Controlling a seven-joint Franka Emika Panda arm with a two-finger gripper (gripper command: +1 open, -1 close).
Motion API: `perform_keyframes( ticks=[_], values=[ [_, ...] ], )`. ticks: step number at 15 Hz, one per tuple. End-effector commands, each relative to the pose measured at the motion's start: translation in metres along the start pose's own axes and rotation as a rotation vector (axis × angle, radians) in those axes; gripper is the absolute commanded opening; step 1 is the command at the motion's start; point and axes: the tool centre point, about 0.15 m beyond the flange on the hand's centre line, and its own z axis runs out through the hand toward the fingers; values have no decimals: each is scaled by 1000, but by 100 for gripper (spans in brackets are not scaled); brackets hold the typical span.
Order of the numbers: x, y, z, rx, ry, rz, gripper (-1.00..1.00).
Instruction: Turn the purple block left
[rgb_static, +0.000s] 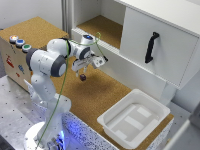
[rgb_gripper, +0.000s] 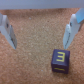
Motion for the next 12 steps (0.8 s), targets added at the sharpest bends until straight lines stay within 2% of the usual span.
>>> perform_keyframes(
  ticks=[1, 7, 8, 11, 12],
  values=[
    [-12, -24, -19, -11, 105, -21, 100],
    [-12, -24, -19, -11, 105, -21, 100],
    [-6, -19, -21, -5, 31, 7, 100],
    [13, -31, -12, 28, -68, 210, 100],
    [17, -34, -9, 45, -78, 301, 100]
  ],
)
